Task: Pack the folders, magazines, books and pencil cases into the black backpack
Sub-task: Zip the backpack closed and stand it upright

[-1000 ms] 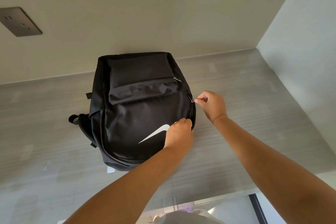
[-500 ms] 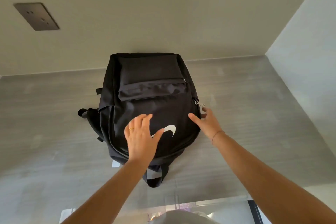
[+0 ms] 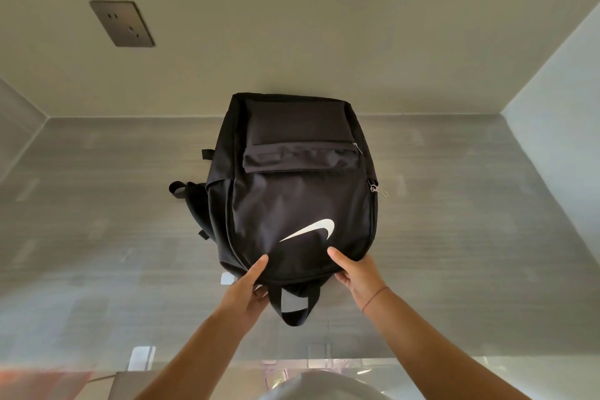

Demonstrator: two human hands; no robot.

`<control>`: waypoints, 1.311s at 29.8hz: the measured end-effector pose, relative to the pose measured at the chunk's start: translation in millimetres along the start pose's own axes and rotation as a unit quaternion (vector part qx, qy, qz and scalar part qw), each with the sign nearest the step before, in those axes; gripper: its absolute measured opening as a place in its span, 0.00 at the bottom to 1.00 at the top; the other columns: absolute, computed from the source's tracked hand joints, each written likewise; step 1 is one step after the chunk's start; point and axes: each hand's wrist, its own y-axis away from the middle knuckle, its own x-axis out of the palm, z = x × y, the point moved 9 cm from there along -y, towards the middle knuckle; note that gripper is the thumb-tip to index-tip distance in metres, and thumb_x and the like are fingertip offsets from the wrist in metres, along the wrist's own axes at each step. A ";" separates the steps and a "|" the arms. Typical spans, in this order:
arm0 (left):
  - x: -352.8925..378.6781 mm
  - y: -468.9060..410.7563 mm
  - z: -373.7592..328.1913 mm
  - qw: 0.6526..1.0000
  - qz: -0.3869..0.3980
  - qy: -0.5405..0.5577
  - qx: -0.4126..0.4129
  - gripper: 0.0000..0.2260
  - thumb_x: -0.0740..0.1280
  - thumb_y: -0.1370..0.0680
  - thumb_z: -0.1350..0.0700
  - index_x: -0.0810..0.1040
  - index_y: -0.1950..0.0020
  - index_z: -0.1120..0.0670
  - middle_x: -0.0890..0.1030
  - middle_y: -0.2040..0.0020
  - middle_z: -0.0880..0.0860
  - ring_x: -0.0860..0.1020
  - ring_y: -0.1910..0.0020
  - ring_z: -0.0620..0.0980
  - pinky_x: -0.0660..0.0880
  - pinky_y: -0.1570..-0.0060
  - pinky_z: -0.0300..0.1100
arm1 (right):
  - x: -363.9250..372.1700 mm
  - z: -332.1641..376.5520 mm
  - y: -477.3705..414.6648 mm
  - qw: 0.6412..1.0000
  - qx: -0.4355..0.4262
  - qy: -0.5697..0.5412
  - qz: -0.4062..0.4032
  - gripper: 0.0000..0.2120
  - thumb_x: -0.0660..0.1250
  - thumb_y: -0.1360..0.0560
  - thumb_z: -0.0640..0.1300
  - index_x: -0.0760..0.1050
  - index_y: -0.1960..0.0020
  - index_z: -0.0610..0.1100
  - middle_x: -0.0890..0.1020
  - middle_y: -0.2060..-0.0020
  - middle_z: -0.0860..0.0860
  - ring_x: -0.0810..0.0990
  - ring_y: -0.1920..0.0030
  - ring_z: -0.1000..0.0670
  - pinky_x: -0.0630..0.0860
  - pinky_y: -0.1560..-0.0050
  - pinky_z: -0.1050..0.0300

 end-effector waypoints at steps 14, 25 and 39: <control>63.9 84.3 -133.8 0.965 0.044 -0.047 0.254 0.06 0.69 0.26 0.62 0.78 0.51 0.58 0.84 0.58 0.52 0.83 0.57 0.48 0.79 0.54 0.41 | 41.9 144.8 64.0 0.973 -0.223 0.019 -0.056 0.19 0.75 0.34 0.43 0.78 0.45 0.43 0.85 0.51 0.47 0.83 0.49 0.47 0.81 0.47 0.47; 149.2 145.4 -279.4 0.929 0.077 0.062 0.358 0.05 0.70 0.26 0.61 0.75 0.59 0.57 0.78 0.66 0.52 0.79 0.70 0.43 0.77 0.68 0.33 | 104.1 301.3 147.0 0.804 -0.500 0.279 -0.160 0.34 0.79 0.42 0.55 0.67 0.43 0.47 0.75 0.53 0.53 0.75 0.54 0.54 0.69 0.47 0.55; 204.3 119.6 -208.2 0.573 -0.091 -0.517 0.629 0.49 0.68 0.33 0.35 0.37 0.25 0.43 0.45 0.22 0.55 0.46 0.23 0.53 0.46 0.26 0.56 | 113.7 352.7 38.5 0.805 -0.433 0.389 -0.113 0.22 0.74 0.36 0.59 0.78 0.49 0.47 0.81 0.59 0.54 0.80 0.55 0.49 0.76 0.56 0.57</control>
